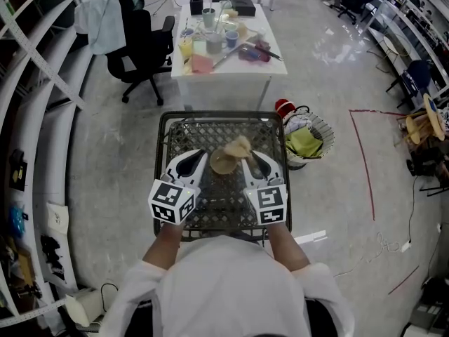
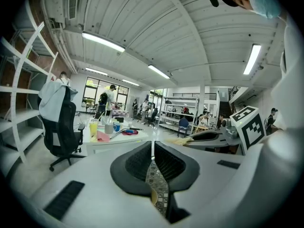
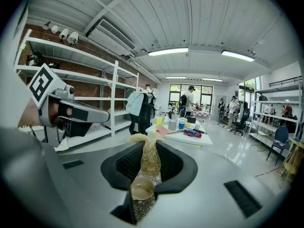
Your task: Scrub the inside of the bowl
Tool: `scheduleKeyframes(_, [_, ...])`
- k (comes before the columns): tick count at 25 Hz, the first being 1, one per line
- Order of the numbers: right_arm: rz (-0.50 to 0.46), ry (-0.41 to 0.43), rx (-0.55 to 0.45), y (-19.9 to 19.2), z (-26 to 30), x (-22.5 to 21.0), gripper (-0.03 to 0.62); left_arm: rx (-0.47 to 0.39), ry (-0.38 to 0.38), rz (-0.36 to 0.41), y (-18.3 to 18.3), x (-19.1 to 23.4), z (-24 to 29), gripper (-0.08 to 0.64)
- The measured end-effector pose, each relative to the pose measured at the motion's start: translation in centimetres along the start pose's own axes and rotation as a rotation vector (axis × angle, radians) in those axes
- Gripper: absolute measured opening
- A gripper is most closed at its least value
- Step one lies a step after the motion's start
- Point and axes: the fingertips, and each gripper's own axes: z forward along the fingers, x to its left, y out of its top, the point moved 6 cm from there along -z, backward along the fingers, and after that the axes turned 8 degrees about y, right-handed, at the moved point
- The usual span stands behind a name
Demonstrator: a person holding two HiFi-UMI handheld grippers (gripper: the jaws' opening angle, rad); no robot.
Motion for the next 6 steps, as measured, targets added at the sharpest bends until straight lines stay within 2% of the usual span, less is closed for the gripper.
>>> scheduleKeyframes(6, [-0.004,-0.002,0.010,-0.10,-0.12,-0.08,0.089,0.008,-0.008,0.011,-0.04,-0.28,0.11,0.041])
